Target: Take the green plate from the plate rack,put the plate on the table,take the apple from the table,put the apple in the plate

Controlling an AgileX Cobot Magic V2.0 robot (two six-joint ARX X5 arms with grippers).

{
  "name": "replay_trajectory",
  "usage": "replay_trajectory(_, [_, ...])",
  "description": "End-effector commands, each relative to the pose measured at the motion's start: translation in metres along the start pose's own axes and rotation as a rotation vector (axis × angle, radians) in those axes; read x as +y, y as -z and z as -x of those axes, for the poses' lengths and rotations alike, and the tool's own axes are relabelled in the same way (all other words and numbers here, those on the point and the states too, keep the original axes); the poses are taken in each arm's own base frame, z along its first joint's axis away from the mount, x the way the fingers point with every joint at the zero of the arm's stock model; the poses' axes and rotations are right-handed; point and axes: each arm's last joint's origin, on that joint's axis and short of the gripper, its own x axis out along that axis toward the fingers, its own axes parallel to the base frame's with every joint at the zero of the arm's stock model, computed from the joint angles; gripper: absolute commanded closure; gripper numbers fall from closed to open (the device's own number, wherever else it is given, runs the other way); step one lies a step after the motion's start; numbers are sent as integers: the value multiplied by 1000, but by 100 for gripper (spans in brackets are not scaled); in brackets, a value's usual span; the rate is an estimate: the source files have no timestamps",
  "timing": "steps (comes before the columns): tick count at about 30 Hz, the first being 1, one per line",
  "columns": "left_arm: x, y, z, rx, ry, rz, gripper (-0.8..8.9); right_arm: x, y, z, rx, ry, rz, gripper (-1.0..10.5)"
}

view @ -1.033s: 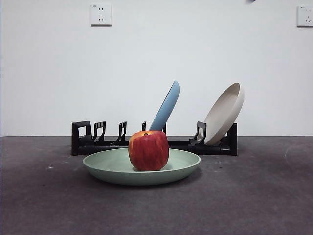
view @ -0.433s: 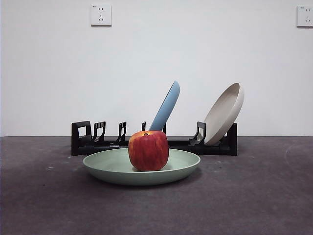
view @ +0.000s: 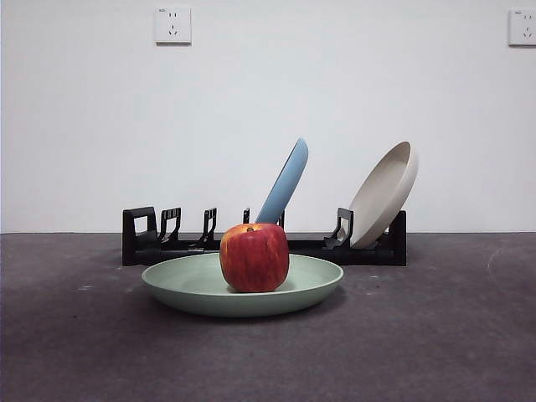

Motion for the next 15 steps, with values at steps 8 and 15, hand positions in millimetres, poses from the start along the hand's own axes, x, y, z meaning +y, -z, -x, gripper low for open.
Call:
replay_trajectory(8, [0,0,0,-6,-8,8,817,-1,3,-2,30,1,-14,946])
replay_trajectory(15, [0,0,0,-6,-8,8,817,0,4,-1,26,3,-13,946])
